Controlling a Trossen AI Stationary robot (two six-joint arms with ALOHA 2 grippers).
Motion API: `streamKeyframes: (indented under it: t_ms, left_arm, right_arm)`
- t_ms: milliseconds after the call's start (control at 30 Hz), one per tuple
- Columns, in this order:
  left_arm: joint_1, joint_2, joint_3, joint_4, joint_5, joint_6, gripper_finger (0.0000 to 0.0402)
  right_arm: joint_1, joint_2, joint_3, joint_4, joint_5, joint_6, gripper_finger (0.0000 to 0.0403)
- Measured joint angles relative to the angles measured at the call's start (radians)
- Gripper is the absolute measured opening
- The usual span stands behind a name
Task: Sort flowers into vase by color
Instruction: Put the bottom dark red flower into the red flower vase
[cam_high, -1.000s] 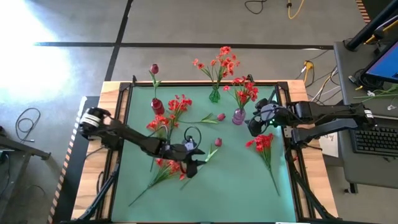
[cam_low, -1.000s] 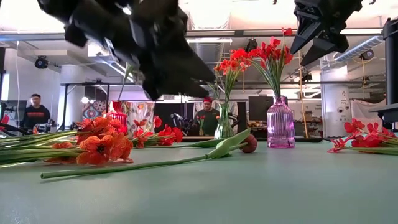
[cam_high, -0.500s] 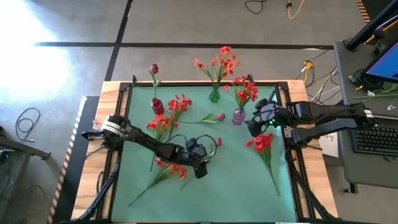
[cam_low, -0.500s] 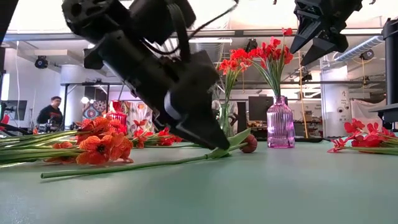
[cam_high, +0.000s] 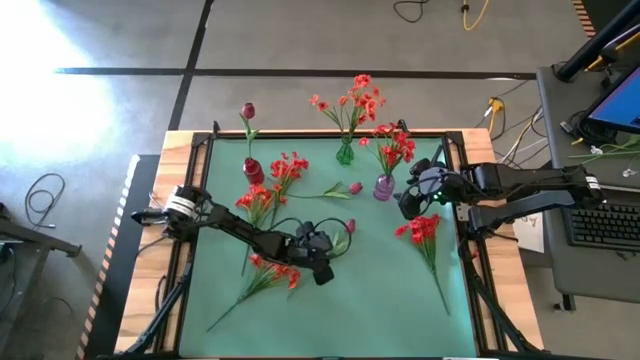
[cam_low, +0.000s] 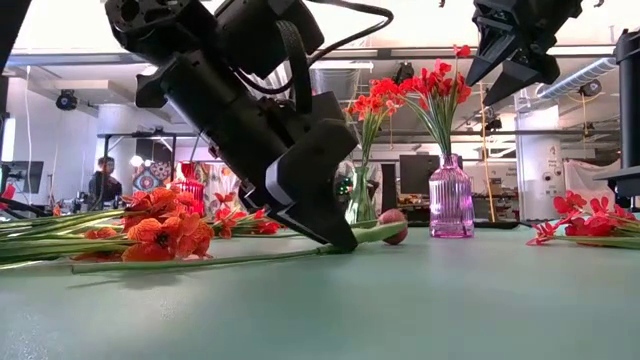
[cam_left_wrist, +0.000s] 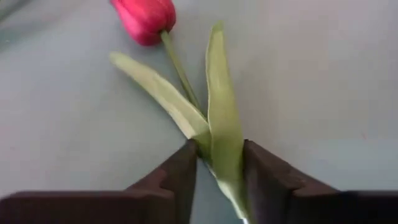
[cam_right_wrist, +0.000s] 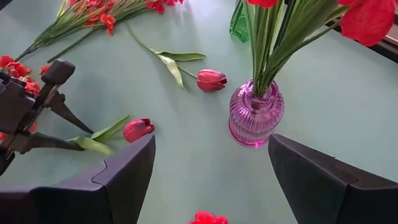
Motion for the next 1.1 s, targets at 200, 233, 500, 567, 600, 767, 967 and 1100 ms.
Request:
streamKeyframes:
  t_ms: [200,233,500,567,600,767,967,1100]
  left_arm:
    - [-0.002,0.000,0.000,0.004,0.006,-0.006,0.0009]
    - [-0.003,-0.001,0.000,0.006,0.006,-0.006,0.0007]
    - [-0.016,-0.100,-0.001,0.007,0.030,0.069,0.0001]
    - [-0.016,-0.149,-0.002,0.008,0.036,0.112,0.0001]
    - [-0.016,-0.177,-0.004,0.007,0.037,0.138,0.0001]
    - [-0.006,-0.344,-0.041,0.014,0.035,0.260,0.0000]
    - [0.031,-0.581,-0.193,0.219,0.033,0.390,0.0000]
    - [0.086,-0.734,-0.322,0.413,0.038,0.504,0.0000]
  right_arm:
    - [0.000,0.000,0.000,0.000,0.000,0.000,0.0304]
    - [0.000,0.000,0.000,0.000,0.000,0.000,0.0303]
    - [0.000,0.000,-0.001,-0.005,0.000,-0.009,0.0292]
    - [0.000,0.000,-0.001,-0.007,0.000,-0.013,0.0290]
    - [0.000,0.000,-0.001,-0.007,0.000,-0.018,0.0290]
    - [0.000,0.003,-0.001,-0.006,0.002,-0.019,0.0294]
    - [0.000,0.013,-0.001,0.011,0.010,-0.028,0.0291]
    - [0.000,0.017,-0.001,0.015,0.028,-0.029,0.0287]
